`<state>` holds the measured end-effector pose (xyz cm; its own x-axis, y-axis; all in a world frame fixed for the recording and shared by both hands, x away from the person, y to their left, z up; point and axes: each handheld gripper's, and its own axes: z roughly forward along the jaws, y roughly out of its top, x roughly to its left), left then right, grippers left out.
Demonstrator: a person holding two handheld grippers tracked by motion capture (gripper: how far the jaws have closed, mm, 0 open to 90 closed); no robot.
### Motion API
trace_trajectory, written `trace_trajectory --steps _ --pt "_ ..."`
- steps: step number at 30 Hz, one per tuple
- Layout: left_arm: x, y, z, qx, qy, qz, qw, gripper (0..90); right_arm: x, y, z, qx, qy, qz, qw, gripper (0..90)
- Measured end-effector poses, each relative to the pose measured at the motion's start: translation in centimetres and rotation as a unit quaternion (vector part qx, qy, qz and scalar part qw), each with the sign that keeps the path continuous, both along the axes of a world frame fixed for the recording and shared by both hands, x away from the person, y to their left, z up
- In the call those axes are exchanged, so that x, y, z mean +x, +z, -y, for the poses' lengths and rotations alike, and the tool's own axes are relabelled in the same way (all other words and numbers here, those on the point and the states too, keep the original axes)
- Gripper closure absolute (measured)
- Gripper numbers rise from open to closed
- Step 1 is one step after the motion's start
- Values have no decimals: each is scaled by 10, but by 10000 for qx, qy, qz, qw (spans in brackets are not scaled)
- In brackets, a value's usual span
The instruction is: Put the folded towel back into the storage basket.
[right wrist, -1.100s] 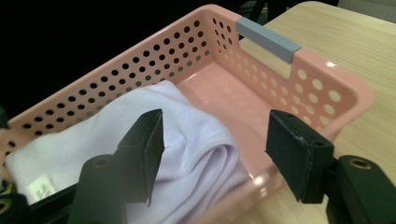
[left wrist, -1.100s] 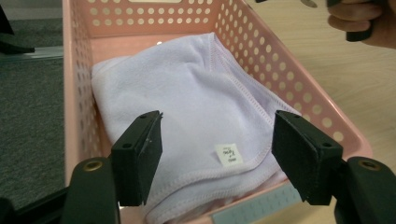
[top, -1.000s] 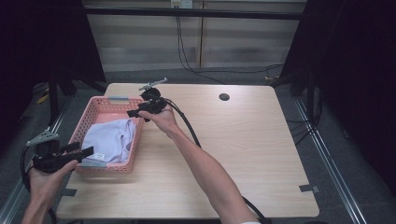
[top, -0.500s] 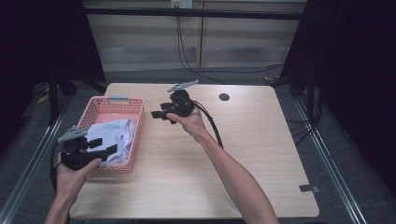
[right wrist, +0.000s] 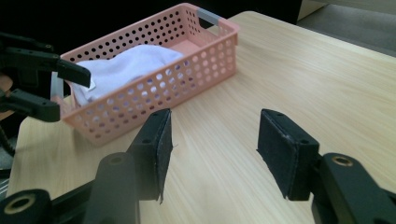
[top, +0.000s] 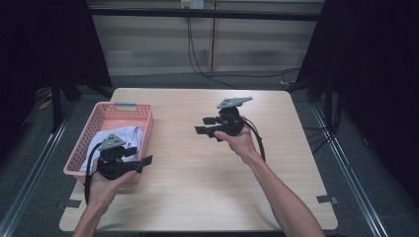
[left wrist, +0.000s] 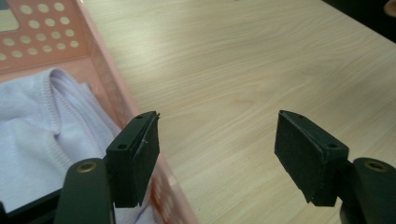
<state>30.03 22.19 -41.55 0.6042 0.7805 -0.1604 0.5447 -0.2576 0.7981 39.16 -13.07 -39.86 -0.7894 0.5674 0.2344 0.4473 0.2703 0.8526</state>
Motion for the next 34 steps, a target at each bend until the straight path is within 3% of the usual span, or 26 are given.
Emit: trace_trajectory --steps 8,9,10,14,17,20,23,26,28,31,32,34 --pt "-4 -9 26 -108 -303 -11 9995 296 -33 -6 61 61 -366 0 9993 456" --pt "-4 -9 26 -108 -303 -11 9995 298 -33 -6 61 61 -366 0 9993 456" --pt "-6 -10 31 -84 -401 -37 9992 298 -43 -11 77 51 -475 -30 9989 453" --pt "-12 -14 39 -124 -523 -65 9985 297 -62 -15 98 -30 -636 -18 9980 441" --pt "-21 -17 45 -30 -597 -130 9981 292 -78 -17 112 -90 -760 -45 9971 423" --pt "-34 -21 46 -13 -658 -157 9977 276 -100 -21 125 -359 -955 27 9948 389" --pt "-42 -26 45 -26 -667 -208 9975 273 -116 -29 138 -221 -1119 -72 9934 367" --pt "-52 -35 46 78 -619 -266 9977 274 -133 -36 150 -270 -1282 -140 9913 358" --pt "-60 -39 43 79 -478 -171 9987 284 -144 -39 158 -340 -1411 -152 9893 348" --pt "-66 -46 37 -59 -365 -373 9986 267 -154 -52 171 -221 -1626 -229 9862 337" --pt "-67 -49 38 -65 -337 -451 9984 271 -156 -56 173 -295 -1670 -256 9852 334" --pt "-68 -52 40 181 -494 -454 9976 276 -157 -62 174 -307 -1701 -310 9844 320"
